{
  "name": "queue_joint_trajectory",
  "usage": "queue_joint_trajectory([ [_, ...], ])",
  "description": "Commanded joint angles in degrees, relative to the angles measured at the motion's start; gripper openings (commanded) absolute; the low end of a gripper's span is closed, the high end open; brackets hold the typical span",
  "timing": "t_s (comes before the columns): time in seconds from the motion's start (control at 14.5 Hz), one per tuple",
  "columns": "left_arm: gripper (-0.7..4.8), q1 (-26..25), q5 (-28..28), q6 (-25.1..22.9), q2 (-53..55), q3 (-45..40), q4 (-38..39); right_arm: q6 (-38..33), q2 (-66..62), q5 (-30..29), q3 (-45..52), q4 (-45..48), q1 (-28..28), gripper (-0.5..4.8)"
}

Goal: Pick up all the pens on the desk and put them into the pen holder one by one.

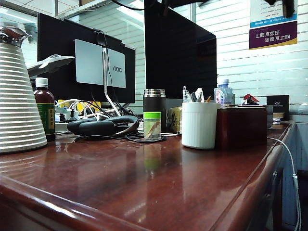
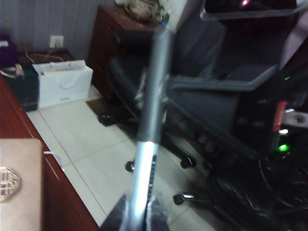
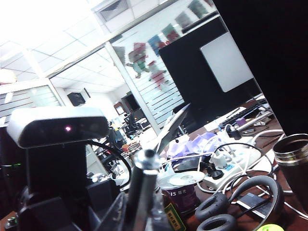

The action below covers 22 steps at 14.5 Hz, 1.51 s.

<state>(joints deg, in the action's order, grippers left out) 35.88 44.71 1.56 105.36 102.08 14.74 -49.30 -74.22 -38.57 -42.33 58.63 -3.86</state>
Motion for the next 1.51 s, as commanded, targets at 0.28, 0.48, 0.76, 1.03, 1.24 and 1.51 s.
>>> queue_joint_trajectory([
  [0.28,-0.06,-0.33,-1.2,0.37,-0.31,0.26,-0.7,1.33,0.17,3.21,-0.09,1.64,0.35,-0.01],
  [0.48,-0.06,-0.44,-1.25,0.37,-0.44,0.26,-0.66,6.49,-0.09,4.13,-0.09,1.11,0.35,-0.01],
  [0.76,-0.06,-1.27,-12.09,-10.21,-3.98,0.26,9.9,16.66,-5.2,2.86,-0.26,-2.01,0.22,-0.01],
  [1.03,-0.06,-2.82,-17.99,-17.55,-11.8,0.26,20.85,27.45,-15.5,0.68,-7.85,-6.54,-1.9,-0.01],
  [1.24,-0.06,-4.74,-19.45,-18.38,-17.55,0.26,25.9,30.88,-22.05,-0.52,-11.47,-6.51,-1.92,-0.01],
  [1.51,-0.06,-5.09,-20.72,-21.33,-19.23,-0.35,32.2,33.31,-26.36,-1.42,-11.34,-6.69,-2.64,-0.01],
])
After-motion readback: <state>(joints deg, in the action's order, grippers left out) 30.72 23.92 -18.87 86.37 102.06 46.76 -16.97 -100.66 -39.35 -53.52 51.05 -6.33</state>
